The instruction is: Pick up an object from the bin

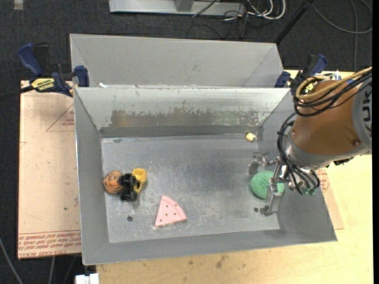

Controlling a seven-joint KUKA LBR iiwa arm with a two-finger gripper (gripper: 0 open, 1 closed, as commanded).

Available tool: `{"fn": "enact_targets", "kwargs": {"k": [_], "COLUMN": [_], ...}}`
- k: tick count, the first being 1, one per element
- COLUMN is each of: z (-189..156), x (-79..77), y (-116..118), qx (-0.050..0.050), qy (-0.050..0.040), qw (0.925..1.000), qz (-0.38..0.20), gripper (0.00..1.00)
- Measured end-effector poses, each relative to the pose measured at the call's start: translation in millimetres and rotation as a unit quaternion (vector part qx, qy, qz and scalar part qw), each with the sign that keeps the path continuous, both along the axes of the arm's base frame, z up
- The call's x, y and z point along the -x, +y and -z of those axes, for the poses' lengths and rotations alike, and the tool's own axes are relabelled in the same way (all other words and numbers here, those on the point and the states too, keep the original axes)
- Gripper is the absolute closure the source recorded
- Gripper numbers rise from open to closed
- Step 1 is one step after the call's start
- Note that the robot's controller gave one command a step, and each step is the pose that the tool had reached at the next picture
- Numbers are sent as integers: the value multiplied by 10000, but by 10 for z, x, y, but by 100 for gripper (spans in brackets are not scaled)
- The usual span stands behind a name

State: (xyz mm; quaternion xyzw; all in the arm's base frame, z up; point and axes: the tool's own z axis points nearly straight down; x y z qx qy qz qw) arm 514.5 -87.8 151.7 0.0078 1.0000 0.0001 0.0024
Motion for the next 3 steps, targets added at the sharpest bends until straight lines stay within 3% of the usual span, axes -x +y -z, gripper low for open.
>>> {"fn": "enact_targets", "kwargs": {"k": [1,2,3], "z": [202,420,796], "x": [-92,-146,-130], "y": [-376,-452,-389], "qx": [-1,2,-6], "qy": [14,10,-18], "qw": [9994,9995,9930], "qz": [-347,-306,1181], "gripper": [0,0,100]}}
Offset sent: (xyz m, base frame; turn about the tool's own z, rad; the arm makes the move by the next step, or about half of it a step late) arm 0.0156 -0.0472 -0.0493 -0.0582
